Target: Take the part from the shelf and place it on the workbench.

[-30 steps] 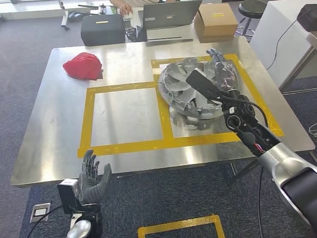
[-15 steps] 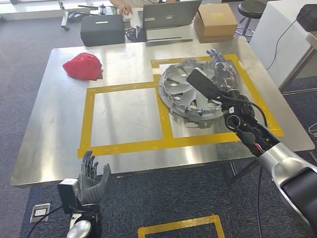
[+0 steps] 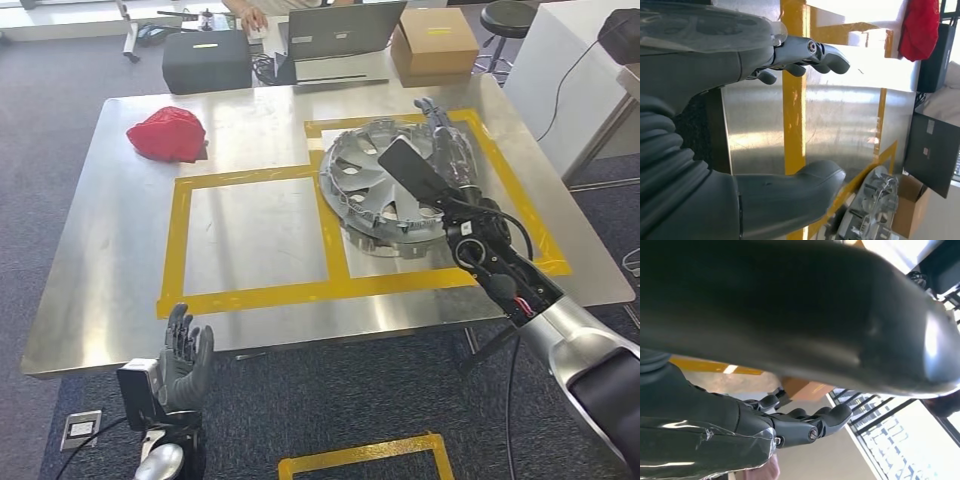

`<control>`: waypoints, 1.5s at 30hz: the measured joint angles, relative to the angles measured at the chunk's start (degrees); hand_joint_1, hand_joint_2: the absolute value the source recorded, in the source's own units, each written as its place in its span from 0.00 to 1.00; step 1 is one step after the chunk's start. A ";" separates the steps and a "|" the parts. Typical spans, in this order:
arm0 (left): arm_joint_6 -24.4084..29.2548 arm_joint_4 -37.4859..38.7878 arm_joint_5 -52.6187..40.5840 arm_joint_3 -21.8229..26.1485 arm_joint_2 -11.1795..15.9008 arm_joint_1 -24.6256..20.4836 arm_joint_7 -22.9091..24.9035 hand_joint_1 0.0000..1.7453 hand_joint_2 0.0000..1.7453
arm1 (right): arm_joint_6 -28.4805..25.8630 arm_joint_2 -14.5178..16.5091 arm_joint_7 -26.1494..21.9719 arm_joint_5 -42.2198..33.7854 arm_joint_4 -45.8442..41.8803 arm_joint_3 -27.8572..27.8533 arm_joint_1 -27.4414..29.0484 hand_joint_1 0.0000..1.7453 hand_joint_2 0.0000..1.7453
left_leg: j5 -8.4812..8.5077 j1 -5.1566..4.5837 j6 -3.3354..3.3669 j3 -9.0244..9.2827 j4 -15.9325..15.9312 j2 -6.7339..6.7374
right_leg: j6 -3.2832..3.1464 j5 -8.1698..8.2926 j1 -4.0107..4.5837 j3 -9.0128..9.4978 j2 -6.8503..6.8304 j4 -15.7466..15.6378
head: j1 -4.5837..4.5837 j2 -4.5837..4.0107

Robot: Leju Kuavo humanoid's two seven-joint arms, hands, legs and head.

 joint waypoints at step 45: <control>4.11 0.63 -1.90 0.00 -0.02 -1.59 2.79 0.00 0.00 | 1.25 1.18 -2.43 -1.65 -5.93 -0.72 1.98 0.00 0.00 | 0.13 0.23 1.35 1.52 -1.53 0.46 | 0.86 -4.64 -0.30 -3.32 0.08 8.05 | 0.50 0.00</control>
